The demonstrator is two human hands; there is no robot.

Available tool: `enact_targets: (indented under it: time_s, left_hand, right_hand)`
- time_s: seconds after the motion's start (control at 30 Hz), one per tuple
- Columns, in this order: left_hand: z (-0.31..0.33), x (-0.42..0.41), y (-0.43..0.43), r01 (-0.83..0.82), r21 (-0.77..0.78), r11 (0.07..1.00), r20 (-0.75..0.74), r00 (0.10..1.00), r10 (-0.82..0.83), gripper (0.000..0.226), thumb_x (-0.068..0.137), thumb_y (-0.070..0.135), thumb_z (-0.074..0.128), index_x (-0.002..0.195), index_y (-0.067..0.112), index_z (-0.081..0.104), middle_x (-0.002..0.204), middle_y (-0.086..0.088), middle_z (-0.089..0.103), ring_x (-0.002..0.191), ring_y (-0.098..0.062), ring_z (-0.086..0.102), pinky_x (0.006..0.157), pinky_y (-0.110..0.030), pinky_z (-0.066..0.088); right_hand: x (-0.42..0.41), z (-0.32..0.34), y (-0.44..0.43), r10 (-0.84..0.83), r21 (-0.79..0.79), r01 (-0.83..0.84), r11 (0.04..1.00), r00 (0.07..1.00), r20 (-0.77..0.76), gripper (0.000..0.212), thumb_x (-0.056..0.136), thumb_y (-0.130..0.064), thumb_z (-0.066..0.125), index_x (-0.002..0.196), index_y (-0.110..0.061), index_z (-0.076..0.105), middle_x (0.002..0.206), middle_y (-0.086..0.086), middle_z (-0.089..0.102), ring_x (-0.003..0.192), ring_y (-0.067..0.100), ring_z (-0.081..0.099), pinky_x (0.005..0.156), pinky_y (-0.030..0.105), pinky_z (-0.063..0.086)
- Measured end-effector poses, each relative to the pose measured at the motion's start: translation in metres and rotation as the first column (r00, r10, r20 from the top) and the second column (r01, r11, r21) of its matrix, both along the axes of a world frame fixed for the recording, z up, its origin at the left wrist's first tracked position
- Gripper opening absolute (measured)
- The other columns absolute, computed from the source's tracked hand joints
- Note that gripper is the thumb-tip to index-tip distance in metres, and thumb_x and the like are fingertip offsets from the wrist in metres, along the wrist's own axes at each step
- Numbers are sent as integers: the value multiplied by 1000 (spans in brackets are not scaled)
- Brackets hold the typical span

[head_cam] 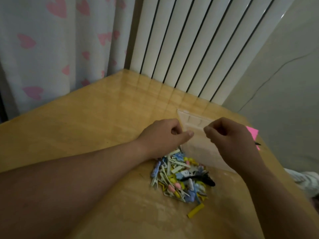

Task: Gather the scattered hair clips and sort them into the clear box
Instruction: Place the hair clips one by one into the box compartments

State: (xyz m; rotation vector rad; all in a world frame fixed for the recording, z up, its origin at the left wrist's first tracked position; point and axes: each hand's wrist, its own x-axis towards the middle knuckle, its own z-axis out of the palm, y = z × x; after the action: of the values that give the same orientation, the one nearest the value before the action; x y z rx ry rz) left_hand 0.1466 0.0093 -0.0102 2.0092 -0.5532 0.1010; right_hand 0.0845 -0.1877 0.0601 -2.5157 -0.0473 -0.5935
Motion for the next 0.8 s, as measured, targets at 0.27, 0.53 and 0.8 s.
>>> enact_targets:
  time_s: [0.27,0.53,0.8]
  left_hand:
    - [3,-1,1,171,158,973,82,979,-186,25,101,53,64,120,38,70,100,11,64,83,-3,59,80,-32,53]
    - [0,9,-1,106,137,985,23,994,-110,23,105,48,59,125,39,67,112,8,58,91,-11,63,89,-37,58]
    - [1,5,0,118,92,989,1,993,-119,17,107,41,58,120,35,67,108,5,63,88,-16,64,84,-39,58]
  right_hand:
    - [-35,-29,-3,232,-109,-244,964,967,-108,11,98,-30,71,102,-38,75,80,-18,68,73,4,64,63,24,53]
    - [-29,-35,9,214,-472,-269,840,962,-167,31,104,-42,55,133,-46,66,95,-21,54,93,8,61,73,29,49]
    - [-30,-34,6,207,-422,-277,863,957,-204,23,100,-50,59,120,-43,67,100,-18,55,86,4,56,69,23,47]
